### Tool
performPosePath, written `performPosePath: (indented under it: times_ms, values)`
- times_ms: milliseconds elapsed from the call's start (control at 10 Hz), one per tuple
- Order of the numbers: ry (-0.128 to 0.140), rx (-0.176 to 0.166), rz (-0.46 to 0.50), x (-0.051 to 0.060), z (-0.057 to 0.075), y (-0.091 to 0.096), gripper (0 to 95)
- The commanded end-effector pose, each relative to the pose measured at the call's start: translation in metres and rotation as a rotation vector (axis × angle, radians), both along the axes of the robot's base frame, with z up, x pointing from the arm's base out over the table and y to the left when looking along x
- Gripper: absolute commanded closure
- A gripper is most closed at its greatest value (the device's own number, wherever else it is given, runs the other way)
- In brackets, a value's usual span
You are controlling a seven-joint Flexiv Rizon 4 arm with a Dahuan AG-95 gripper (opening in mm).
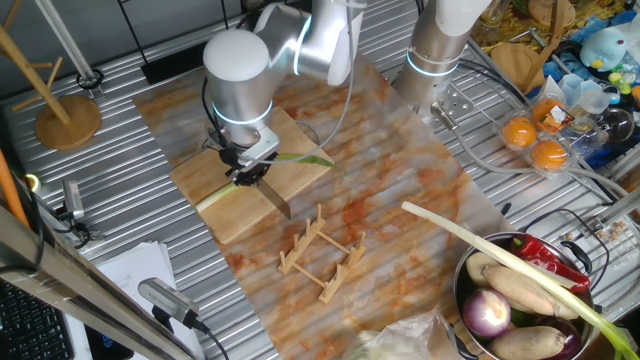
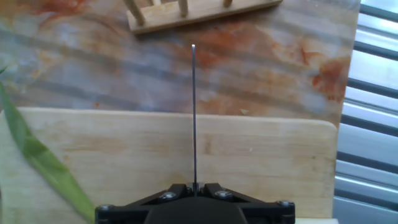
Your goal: Chop the scallions
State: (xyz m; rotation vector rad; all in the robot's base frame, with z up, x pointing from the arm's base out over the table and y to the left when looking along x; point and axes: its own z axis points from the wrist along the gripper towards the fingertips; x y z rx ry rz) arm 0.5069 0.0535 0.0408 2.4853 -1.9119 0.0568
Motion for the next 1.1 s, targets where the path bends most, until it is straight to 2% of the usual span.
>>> performPosePath:
  times_ms: [100,300,700,800,900,1100]
  values:
    - [-0.004,0.002,0.003,-0.005,-0.001,-0.002,95.0]
    - [0.004,-0.015,0.01,-0.01,0.005,-0.002,95.0]
    - [0.003,-0.011,0.008,-0.03,-0.001,-0.007,95.0]
    - [0.004,-0.021,0.01,-0.032,0.004,-0.005,95.0]
    - [0.02,-0.037,0.011,-0.035,0.013,-0.002,95.0]
    - [0.023,-0.033,0.003,-0.039,0.015,-0.002,95.0]
